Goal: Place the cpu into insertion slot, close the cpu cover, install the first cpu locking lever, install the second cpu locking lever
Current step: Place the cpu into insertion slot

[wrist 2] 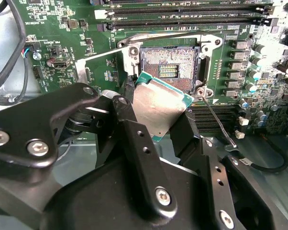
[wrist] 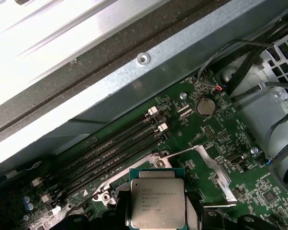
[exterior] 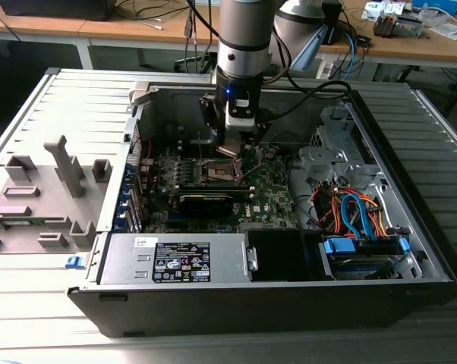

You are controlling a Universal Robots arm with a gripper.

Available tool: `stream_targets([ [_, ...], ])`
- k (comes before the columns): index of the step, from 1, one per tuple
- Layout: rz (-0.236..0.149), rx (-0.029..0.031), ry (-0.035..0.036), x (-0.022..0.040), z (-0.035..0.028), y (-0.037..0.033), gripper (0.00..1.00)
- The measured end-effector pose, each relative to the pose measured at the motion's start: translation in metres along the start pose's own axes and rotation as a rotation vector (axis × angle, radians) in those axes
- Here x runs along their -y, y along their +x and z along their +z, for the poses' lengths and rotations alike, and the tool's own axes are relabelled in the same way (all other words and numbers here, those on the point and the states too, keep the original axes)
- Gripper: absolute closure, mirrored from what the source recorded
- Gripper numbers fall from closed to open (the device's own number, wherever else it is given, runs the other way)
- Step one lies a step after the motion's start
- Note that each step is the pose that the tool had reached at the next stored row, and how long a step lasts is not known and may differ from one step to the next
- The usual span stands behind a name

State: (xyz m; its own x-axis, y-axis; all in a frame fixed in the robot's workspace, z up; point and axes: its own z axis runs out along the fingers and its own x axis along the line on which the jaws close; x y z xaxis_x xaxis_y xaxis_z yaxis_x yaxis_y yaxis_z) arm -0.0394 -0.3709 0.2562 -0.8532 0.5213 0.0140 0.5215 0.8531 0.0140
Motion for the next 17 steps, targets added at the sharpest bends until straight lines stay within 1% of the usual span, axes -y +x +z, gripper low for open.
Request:
stream_targets([
  [17,0.015,0.0005,0.0003,0.0000,0.0021,0.0000,0.45],
])
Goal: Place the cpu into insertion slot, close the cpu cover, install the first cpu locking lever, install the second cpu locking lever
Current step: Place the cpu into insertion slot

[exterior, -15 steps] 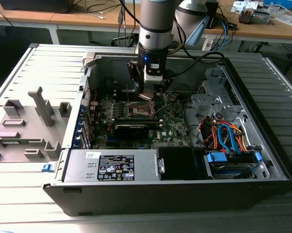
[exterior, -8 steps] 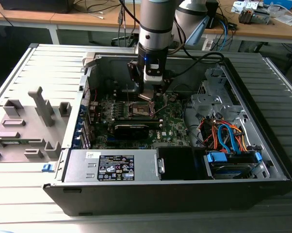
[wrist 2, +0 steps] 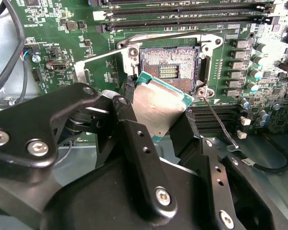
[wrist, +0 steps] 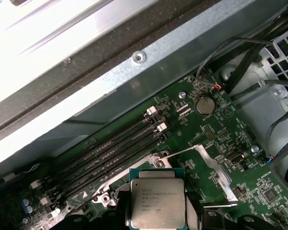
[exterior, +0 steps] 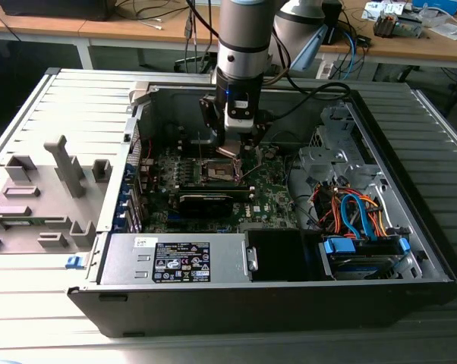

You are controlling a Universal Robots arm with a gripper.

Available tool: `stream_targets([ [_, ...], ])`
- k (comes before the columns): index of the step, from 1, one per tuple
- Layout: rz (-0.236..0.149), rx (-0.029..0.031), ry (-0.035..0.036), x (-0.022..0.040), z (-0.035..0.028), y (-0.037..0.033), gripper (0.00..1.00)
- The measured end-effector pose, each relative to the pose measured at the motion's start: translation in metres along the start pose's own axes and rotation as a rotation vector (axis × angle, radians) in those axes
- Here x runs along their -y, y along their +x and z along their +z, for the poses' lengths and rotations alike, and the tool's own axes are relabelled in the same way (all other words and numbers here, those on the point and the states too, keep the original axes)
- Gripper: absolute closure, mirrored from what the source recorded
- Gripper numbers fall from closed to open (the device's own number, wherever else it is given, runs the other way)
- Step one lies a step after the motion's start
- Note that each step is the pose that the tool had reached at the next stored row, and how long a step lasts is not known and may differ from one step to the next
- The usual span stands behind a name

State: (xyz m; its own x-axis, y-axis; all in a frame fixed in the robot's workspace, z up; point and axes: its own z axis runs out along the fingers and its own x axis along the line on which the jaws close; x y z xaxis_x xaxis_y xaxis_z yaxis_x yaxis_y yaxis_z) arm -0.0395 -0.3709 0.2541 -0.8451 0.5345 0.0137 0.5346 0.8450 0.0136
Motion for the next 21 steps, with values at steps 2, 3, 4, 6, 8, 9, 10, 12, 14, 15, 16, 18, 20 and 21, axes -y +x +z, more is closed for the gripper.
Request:
stream_targets([
  [2,0.002,0.0000,0.0000,0.0000,0.0002,0.0000,0.45],
  [3,0.002,0.0001,0.0001,0.0000,0.0003,0.0000,0.45],
  [4,0.003,0.0000,0.0000,0.0000,0.0005,0.0000,0.45],
  [6,0.006,0.0001,0.0000,0.0000,0.0008,0.0000,0.45],
  [8,0.007,0.0001,0.0000,0.0000,0.0010,0.0000,0.45],
  [9,0.009,0.0002,0.0000,0.0000,0.0011,0.0000,0.45],
  [10,0.010,0.0002,-0.0001,0.0000,0.0013,0.0000,0.45],
  [12,0.011,0.0002,0.0000,0.0000,0.0015,0.0000,0.45],
  [14,0.012,0.0002,0.0000,0.0000,0.0016,0.0000,0.45],
  [15,0.013,0.0003,0.0000,0.0000,0.0017,0.0000,0.45],
  [16,0.014,0.0004,0.0002,0.0000,0.0017,0.0000,0.45],
  [18,0.017,0.0007,0.0005,0.0000,0.0019,0.0000,0.45],
  [20,0.026,0.0009,0.0005,0.0000,0.0022,0.0000,0.45],
  [21,0.028,0.0009,0.0005,0.0000,0.0022,0.0000,0.45],
])
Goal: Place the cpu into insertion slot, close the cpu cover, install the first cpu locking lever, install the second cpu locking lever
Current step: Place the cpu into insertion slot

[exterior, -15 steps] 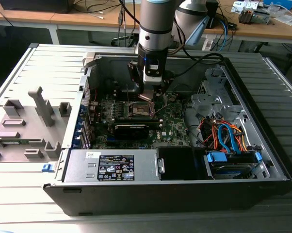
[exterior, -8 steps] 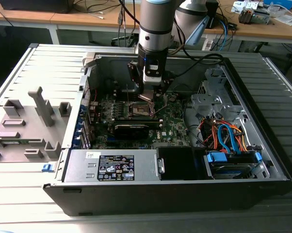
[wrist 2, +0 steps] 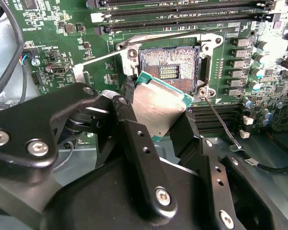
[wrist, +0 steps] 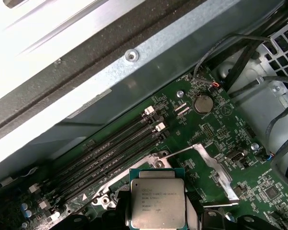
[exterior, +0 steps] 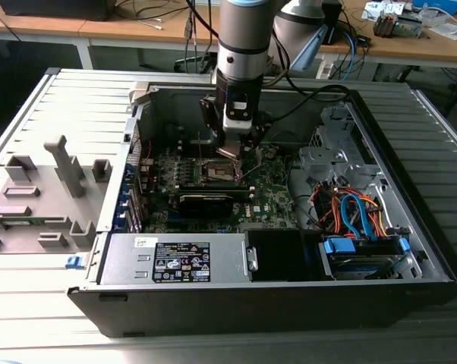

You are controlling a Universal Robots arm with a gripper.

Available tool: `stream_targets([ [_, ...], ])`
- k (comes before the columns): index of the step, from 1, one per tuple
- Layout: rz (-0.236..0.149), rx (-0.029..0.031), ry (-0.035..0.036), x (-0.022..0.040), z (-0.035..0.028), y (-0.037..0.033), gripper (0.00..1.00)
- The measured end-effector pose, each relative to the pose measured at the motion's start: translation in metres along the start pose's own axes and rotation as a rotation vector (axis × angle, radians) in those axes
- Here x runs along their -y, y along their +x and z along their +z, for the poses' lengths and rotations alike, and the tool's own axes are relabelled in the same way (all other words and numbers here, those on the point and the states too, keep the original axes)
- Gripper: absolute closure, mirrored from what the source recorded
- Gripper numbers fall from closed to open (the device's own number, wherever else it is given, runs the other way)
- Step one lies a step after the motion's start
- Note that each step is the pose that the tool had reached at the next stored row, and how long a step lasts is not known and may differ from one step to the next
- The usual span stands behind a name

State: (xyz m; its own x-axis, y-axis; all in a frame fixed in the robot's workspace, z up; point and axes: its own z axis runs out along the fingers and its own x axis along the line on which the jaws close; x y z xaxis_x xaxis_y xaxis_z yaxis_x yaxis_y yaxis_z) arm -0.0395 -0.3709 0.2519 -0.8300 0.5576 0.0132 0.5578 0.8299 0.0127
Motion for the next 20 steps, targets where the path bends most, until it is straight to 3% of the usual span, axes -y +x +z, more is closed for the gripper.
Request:
stream_targets([
  [20,0.028,0.0004,-0.0004,0.0000,0.0007,0.0000,0.45],
])
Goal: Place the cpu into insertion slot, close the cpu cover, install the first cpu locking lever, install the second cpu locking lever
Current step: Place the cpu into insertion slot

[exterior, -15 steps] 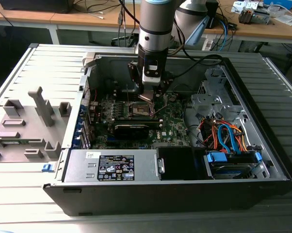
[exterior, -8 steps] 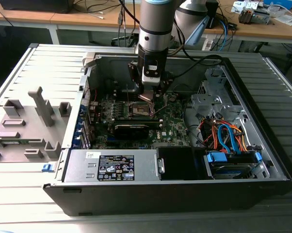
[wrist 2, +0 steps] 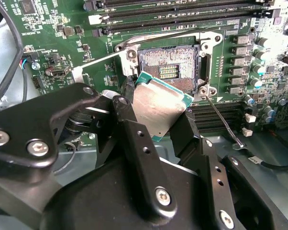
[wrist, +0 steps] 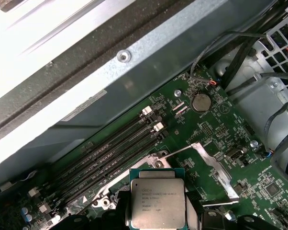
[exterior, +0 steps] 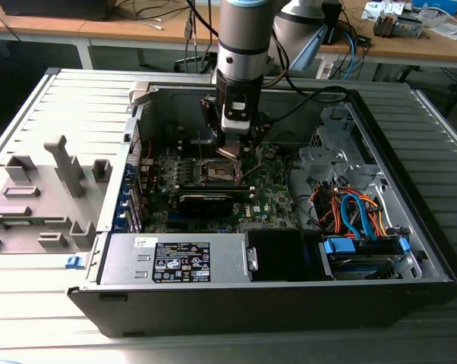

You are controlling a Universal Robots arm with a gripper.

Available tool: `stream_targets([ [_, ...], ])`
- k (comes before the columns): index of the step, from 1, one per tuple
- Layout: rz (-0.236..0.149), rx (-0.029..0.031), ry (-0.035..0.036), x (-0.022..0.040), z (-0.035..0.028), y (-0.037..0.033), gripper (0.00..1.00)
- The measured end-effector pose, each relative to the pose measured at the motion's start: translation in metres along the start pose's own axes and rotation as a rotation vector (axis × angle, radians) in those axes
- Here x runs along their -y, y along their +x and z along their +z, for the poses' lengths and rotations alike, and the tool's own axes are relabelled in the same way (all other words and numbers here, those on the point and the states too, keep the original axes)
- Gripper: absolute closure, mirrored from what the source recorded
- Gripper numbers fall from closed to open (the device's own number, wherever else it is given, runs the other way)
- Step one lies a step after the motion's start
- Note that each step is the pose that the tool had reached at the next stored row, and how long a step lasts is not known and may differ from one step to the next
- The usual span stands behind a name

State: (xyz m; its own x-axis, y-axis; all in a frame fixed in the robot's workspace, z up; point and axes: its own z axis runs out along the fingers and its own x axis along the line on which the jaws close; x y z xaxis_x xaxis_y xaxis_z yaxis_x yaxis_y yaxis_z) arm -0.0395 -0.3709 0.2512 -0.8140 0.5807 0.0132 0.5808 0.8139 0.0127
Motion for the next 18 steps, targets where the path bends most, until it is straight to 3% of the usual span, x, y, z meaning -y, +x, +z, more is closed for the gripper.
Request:
stream_targets([
  [18,0.016,0.0002,-0.0003,0.0000,0.0005,0.0000,0.45],
])
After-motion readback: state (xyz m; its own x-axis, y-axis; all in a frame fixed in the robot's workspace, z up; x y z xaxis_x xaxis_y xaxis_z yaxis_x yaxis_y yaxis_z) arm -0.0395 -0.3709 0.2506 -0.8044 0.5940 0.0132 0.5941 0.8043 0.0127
